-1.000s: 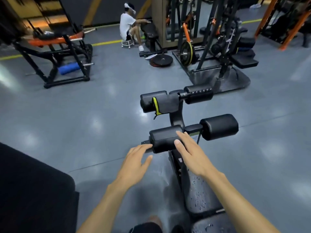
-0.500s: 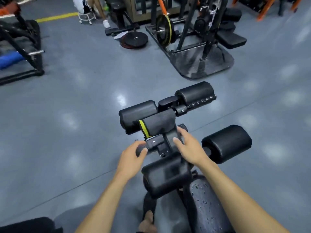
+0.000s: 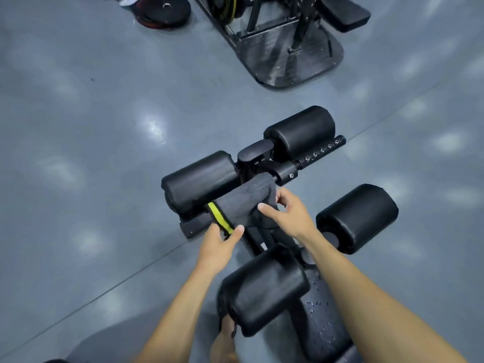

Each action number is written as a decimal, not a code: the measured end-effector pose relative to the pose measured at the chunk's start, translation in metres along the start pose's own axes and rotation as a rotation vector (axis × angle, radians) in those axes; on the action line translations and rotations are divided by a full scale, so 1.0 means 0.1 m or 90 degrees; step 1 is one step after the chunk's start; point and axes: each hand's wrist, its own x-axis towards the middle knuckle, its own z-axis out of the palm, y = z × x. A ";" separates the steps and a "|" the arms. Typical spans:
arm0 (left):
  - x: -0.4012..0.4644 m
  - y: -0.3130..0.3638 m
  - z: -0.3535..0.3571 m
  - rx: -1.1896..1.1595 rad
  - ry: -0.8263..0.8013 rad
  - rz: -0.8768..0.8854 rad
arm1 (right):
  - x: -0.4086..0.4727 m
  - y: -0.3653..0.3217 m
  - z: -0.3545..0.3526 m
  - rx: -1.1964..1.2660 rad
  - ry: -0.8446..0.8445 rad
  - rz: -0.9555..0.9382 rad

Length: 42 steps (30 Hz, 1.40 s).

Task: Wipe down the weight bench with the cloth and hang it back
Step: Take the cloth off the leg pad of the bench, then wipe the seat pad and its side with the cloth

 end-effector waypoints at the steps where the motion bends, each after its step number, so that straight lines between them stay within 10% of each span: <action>1: 0.00 0.00 0.01 -0.002 0.001 0.005 | -0.01 0.00 0.01 0.020 -0.008 0.001; 19: -1.31 0.19 0.63 -0.191 -0.088 0.087 | -1.54 0.50 -0.88 0.298 0.017 0.070; 31: -3.31 -0.18 2.10 0.048 -0.327 0.157 | -4.15 2.57 -1.83 0.800 -0.065 0.289; 42: -3.29 -0.70 2.06 0.131 -0.500 0.126 | -4.32 2.68 -1.69 0.763 0.106 0.169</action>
